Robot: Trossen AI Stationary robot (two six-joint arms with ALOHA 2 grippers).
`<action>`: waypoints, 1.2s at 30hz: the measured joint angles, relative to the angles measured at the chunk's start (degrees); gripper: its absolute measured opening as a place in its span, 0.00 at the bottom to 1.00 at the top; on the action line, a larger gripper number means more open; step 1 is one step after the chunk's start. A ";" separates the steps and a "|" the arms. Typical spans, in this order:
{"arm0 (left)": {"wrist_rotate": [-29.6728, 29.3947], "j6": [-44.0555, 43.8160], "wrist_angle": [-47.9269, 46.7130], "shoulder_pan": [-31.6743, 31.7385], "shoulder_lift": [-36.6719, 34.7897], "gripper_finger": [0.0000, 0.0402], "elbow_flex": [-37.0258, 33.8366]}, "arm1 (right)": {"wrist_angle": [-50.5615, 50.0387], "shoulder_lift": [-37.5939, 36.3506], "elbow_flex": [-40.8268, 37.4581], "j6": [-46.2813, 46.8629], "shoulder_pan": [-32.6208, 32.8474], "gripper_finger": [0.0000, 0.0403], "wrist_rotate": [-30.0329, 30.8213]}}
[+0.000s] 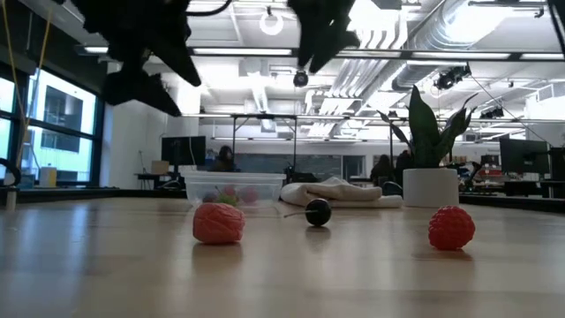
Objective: Pick and placing Produce into tupperware
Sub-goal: Put the red strawberry into the transparent bin
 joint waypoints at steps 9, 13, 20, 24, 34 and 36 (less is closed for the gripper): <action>5.54 -2.07 7.57 -4.50 5.76 0.70 -3.80 | -2.74 -9.26 0.00 3.75 0.76 0.40 7.48; 9.51 -4.42 15.11 -4.15 11.53 0.70 -3.78 | -3.22 -10.50 0.00 3.76 0.76 0.40 7.61; 14.43 -12.81 24.95 -1.41 20.86 0.70 -3.71 | -5.49 -10.52 -0.07 3.76 0.89 0.40 7.46; 14.30 -13.62 25.16 0.00 23.33 0.70 -3.74 | -5.51 -10.52 -0.07 3.47 1.27 0.40 7.46; 13.56 -11.19 30.44 5.30 25.16 0.70 -3.67 | -6.31 -10.49 -0.07 2.68 2.60 0.40 7.47; 14.49 -10.36 30.65 5.99 25.18 0.70 -3.69 | -6.26 -10.49 -0.09 2.27 2.62 0.40 7.50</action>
